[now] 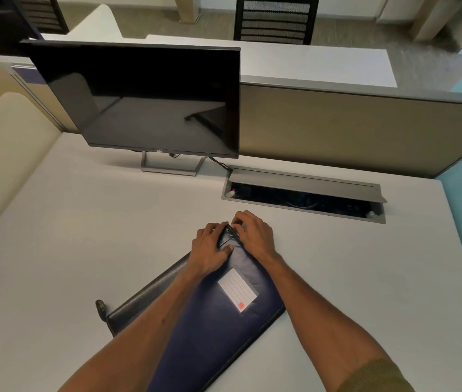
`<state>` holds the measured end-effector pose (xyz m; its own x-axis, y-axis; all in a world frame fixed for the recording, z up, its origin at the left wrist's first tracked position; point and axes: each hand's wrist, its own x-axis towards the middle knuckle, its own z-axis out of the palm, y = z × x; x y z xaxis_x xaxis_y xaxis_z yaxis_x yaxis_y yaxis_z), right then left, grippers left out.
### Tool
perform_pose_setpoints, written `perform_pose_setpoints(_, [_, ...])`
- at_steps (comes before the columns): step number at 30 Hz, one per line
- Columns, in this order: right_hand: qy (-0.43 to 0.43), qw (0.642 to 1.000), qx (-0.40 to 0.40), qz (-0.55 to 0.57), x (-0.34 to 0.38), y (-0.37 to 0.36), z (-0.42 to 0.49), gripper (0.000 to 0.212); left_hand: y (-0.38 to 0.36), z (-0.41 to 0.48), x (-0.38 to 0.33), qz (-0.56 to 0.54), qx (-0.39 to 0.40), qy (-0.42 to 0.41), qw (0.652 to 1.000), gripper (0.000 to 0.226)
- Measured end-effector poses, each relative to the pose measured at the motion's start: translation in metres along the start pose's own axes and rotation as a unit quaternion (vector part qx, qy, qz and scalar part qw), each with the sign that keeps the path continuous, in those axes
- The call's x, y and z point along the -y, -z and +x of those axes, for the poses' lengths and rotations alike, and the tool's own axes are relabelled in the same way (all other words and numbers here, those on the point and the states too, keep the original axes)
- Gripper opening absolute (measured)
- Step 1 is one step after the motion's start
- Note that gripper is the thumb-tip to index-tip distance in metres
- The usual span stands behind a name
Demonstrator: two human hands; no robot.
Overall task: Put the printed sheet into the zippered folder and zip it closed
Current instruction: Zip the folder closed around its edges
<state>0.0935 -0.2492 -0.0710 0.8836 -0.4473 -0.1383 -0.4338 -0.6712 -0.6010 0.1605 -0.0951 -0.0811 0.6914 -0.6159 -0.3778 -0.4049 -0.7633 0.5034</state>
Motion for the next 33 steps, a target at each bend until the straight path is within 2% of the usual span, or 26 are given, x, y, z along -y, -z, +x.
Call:
perform_pose_setpoints(9, [-0.077, 0.997, -0.027, 0.001, 0.014, 0.01, -0.013, 0.024, 0.006, -0.014, -0.002, 0.054, 0.029, -0.014, 0.998, 0.079])
perform_pose_setpoints(16, [-0.149, 0.981, -0.118, -0.043, 0.014, 0.017, -0.083, 0.024, 0.023, -0.05, 0.001, 0.076, 0.046, 0.03, 0.996, 0.076])
perform_pose_setpoints(18, [-0.202, 0.969, -0.13, -0.058, 0.014, 0.013, -0.111, 0.035, 0.026, -0.066, 0.008, 0.065, 0.038, 0.058, 0.995, 0.073])
perform_pose_setpoints(20, [-0.242, 0.96, -0.108, -0.086, 0.014, 0.007, -0.139, 0.045, 0.026, -0.083, 0.018, 0.06, 0.015, 0.093, 0.994, 0.068])
perform_pose_setpoints(23, [-0.266, 0.957, -0.019, -0.112, 0.008, -0.002, -0.175, 0.052, 0.024, -0.105, 0.033, 0.064, -0.03, 0.153, 0.986, 0.067])
perform_pose_setpoints(27, [-0.339, 0.929, 0.15, 0.007, 0.008, -0.008, -0.207, 0.067, 0.02, -0.125, 0.043, 0.068, -0.059, 0.194, 0.977, 0.069])
perform_pose_setpoints(28, [-0.344, 0.923, 0.171, 0.038, 0.009, -0.01, -0.211, 0.068, 0.019, -0.128, 0.044, 0.067, -0.06, 0.192, 0.977, 0.067])
perform_pose_setpoints(30, [-0.345, 0.924, 0.147, 0.07, 0.01, -0.013, -0.216, 0.062, 0.018, -0.131, 0.042, 0.065, -0.055, 0.188, 0.978, 0.062])
perform_pose_setpoints(33, [-0.365, 0.927, 0.045, 0.072, 0.01, -0.01, -0.217, 0.052, 0.018, -0.137, 0.04, 0.056, -0.044, 0.183, 0.981, 0.057])
